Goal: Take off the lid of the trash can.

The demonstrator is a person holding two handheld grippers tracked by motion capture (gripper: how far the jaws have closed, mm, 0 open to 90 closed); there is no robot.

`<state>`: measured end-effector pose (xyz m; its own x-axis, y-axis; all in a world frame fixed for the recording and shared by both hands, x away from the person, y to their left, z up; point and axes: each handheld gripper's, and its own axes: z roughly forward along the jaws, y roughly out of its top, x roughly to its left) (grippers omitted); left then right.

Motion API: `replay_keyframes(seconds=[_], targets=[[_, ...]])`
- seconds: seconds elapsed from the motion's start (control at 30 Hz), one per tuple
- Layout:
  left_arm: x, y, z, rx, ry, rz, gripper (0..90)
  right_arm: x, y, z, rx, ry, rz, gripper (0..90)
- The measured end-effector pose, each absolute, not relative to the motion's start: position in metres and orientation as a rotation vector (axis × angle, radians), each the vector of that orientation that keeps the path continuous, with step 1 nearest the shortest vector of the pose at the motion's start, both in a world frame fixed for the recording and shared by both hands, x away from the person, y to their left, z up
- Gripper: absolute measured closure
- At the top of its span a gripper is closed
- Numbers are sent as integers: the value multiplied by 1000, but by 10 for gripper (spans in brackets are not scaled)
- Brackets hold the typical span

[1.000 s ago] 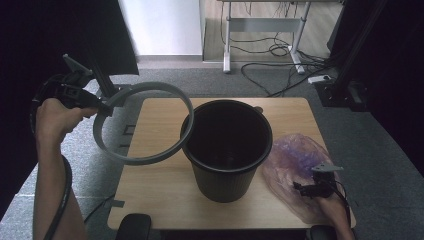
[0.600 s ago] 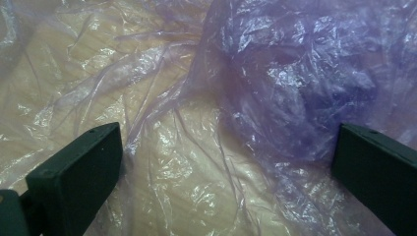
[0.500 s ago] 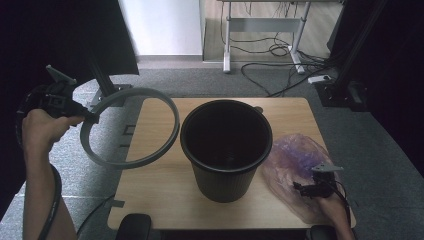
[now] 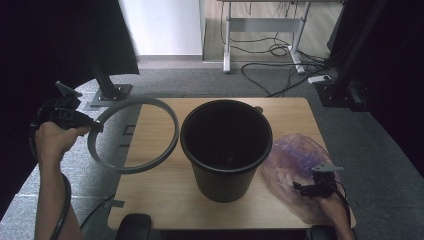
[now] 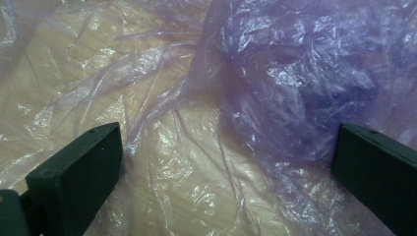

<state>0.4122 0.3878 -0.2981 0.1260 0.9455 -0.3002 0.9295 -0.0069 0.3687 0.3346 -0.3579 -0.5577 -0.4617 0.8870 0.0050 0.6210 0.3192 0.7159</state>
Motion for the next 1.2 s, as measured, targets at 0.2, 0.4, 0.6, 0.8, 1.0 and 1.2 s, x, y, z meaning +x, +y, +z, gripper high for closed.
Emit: replay_keyframes(seconds=[0.2,0.4,0.6,0.8,1.0,1.2], targets=[[417,381,-321,1928,1798,43,781,335,-358,-558,1339,2201,932,0],[421,371,-343,1929,1791,52,781,335,-358,-558,1338,2202,931,0],[427,363,-368,1945,1804,46,781,335,-358,-558,1338,2202,931,0],[429,362,-393,1925,1807,62,781,335,-358,-558,1338,2202,931,0],[434,359,-419,1916,1825,66,781,335,-358,-558,1339,2201,931,0],[437,355,-443,1928,1840,103,780,335,-358,-558,1339,2202,931,0]])
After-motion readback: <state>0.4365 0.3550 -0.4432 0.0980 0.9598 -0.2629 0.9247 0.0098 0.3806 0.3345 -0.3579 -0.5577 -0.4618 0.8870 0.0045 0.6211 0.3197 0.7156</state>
